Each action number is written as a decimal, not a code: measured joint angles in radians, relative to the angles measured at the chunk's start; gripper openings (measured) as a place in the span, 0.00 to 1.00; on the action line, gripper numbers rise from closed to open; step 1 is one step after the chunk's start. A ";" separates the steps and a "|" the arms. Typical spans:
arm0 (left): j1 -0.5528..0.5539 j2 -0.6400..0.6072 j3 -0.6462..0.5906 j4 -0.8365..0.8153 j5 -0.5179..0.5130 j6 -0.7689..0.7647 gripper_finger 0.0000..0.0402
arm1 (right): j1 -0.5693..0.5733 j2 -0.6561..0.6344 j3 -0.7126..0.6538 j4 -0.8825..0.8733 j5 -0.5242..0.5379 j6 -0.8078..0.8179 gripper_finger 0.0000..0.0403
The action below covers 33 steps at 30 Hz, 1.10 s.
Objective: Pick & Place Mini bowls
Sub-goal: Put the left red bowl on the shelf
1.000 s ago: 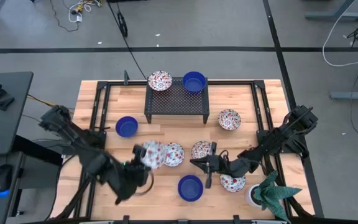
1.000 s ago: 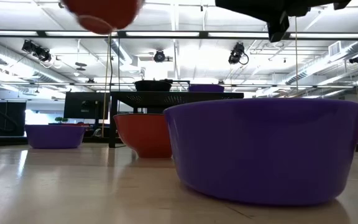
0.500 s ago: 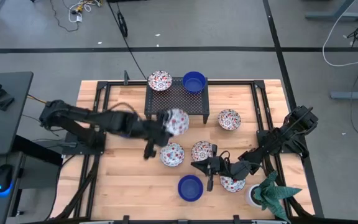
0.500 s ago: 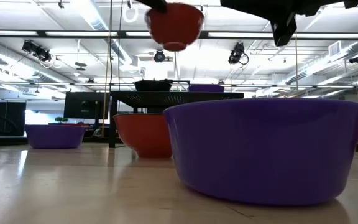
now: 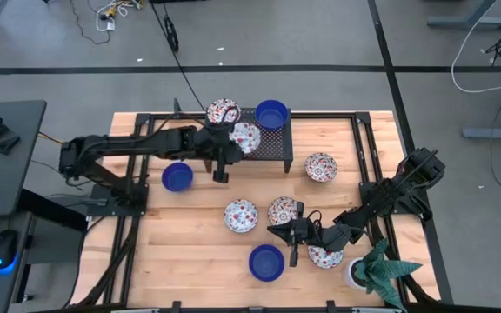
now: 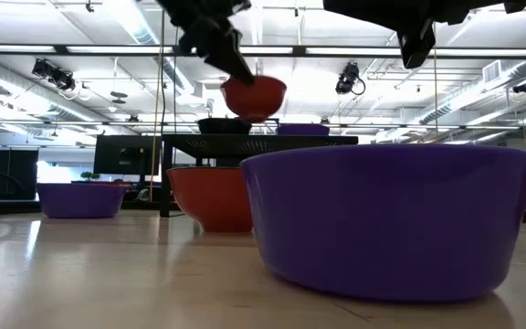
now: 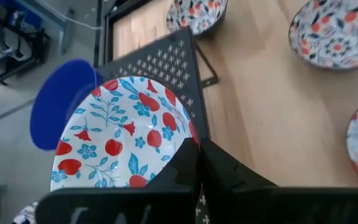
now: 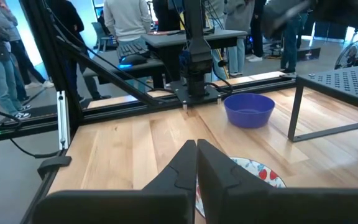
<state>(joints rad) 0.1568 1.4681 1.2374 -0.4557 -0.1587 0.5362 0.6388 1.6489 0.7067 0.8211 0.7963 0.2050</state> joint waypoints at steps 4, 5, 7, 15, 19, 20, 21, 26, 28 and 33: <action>0.011 0.000 -0.061 0.097 -0.001 0.002 0.02 | -0.001 0.000 0.000 0.000 0.000 -0.002 0.04; 0.011 0.000 -0.073 0.101 -0.001 0.001 0.02 | -0.003 0.000 0.000 0.000 0.000 -0.003 0.04; 0.011 0.000 -0.092 0.118 0.000 0.001 0.02 | -0.003 0.000 0.000 0.000 0.000 -0.003 0.04; 0.011 0.000 -0.134 0.155 -0.013 0.003 0.03 | -0.003 0.000 0.000 0.001 0.000 -0.003 0.04; 0.011 0.000 -0.134 0.176 -0.013 0.003 0.04 | -0.003 0.000 0.000 0.001 0.000 -0.003 0.04; 0.011 0.000 -0.134 0.180 -0.013 0.003 0.05 | -0.003 0.000 0.000 0.001 0.000 -0.003 0.04; 0.011 0.002 -0.134 0.180 -0.013 0.003 0.05 | -0.003 0.000 0.000 0.001 0.000 -0.003 0.04; 0.023 0.022 -0.134 0.180 -0.013 0.004 0.06 | -0.003 0.000 0.000 0.001 0.000 -0.003 0.04; 0.030 0.032 -0.132 0.185 -0.014 0.004 0.05 | -0.003 0.000 0.000 0.001 0.000 -0.003 0.04; 0.037 0.037 -0.132 0.198 -0.015 0.011 0.06 | -0.003 0.000 0.000 0.000 0.000 -0.004 0.04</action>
<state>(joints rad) 0.1936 1.5055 1.1053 -0.2572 -0.1742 0.5476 0.6357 1.6489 0.7067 0.8211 0.7960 0.2012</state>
